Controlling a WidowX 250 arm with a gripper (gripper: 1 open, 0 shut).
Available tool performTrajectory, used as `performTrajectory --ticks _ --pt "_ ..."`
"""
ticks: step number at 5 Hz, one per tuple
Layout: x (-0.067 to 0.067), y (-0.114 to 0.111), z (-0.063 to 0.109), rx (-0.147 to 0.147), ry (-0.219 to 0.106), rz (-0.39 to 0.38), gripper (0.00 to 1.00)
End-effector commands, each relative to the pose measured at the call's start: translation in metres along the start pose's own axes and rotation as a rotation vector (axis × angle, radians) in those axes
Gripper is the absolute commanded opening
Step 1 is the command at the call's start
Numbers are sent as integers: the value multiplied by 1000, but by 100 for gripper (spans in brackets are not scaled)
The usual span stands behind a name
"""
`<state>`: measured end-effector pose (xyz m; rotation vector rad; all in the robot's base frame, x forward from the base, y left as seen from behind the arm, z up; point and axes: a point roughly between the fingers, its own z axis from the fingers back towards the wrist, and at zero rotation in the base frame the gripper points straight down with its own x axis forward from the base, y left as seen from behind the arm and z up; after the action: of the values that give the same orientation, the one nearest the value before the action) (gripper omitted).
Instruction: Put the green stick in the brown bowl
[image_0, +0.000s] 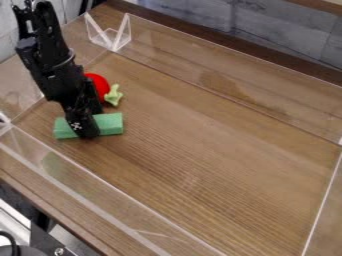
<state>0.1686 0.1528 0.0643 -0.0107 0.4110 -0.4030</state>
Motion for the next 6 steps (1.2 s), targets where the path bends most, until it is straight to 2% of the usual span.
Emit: performTrajectory --ticks 1,6 --pt "0 9 14 28 -36 28 0" --pt "7 8 15 5 -74 54 0"
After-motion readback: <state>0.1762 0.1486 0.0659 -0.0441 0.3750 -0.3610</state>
